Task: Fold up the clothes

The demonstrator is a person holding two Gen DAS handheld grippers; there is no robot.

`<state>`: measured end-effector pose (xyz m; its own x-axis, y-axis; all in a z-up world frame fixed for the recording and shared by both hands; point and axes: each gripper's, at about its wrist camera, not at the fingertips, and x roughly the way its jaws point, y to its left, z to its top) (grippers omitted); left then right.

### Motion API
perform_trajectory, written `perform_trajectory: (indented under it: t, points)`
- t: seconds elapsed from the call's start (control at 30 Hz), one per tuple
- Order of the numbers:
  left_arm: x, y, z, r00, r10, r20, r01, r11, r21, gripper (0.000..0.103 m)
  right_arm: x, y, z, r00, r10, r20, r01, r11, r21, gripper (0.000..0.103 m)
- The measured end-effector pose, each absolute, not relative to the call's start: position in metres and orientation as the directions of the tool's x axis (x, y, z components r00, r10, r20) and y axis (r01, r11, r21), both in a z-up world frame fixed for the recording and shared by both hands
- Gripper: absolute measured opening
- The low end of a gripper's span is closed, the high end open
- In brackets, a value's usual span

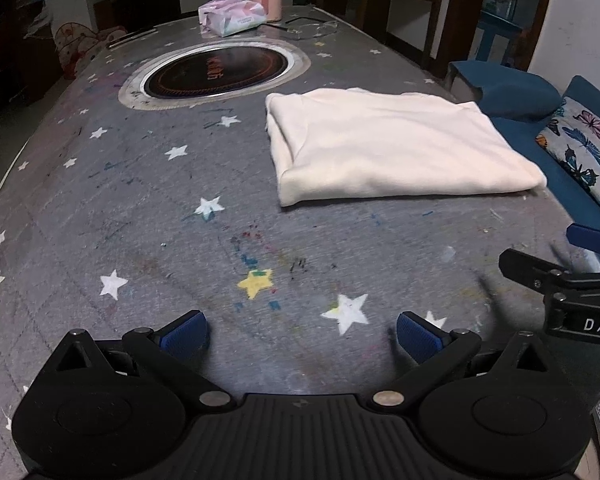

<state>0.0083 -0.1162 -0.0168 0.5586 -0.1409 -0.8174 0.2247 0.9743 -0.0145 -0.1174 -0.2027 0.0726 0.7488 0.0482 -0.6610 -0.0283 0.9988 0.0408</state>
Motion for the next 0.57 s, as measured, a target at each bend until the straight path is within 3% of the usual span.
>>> perform_trajectory:
  t: [0.57]
  points:
    - [0.0024, -0.1256, -0.0085, 0.559, -0.178, -0.81, 0.267, 0.963, -0.028, 0.103, -0.1192, -0.2066, 0.0764, 0.761, 0.044, -0.648, -0.009, 0.998, 0.057, 0.103]
